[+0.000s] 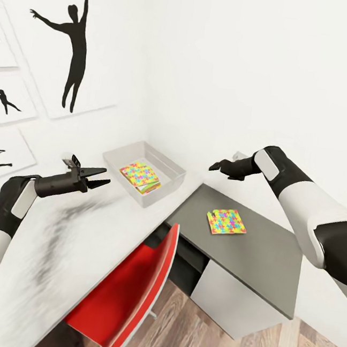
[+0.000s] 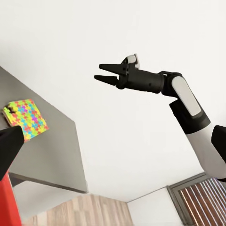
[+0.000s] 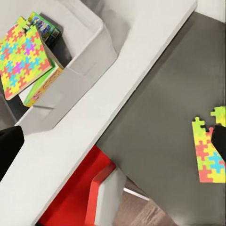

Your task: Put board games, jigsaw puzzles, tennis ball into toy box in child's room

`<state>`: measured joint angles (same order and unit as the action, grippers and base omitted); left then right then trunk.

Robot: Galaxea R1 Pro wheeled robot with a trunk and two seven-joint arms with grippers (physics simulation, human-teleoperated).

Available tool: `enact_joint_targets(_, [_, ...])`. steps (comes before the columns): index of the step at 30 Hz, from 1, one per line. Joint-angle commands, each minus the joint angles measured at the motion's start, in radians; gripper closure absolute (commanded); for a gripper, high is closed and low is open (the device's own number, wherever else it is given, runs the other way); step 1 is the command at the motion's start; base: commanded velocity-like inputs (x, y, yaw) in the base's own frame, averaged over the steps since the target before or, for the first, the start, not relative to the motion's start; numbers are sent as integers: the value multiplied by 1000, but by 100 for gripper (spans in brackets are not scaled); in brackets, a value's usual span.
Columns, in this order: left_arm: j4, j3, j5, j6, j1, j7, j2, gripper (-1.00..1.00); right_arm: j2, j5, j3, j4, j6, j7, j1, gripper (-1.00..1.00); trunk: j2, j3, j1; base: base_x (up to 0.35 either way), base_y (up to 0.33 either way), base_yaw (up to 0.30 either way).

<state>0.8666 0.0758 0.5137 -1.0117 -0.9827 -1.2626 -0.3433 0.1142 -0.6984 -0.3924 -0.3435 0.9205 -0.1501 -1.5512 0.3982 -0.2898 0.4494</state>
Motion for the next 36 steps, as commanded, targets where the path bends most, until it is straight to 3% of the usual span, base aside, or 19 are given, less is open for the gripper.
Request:
enact_joint_targets(1, [0,0,2,-7,-1,-2,0,-100,0,10,-4,0,2,-10,-1,-100,2,-1,1,0,61,-204])
enact_joint_targets(36, [0,-2,2,18,2,2,1,-100,-1,15,-6,7,-39,-9,-1,-100,2,46,1,-15,20,-205])
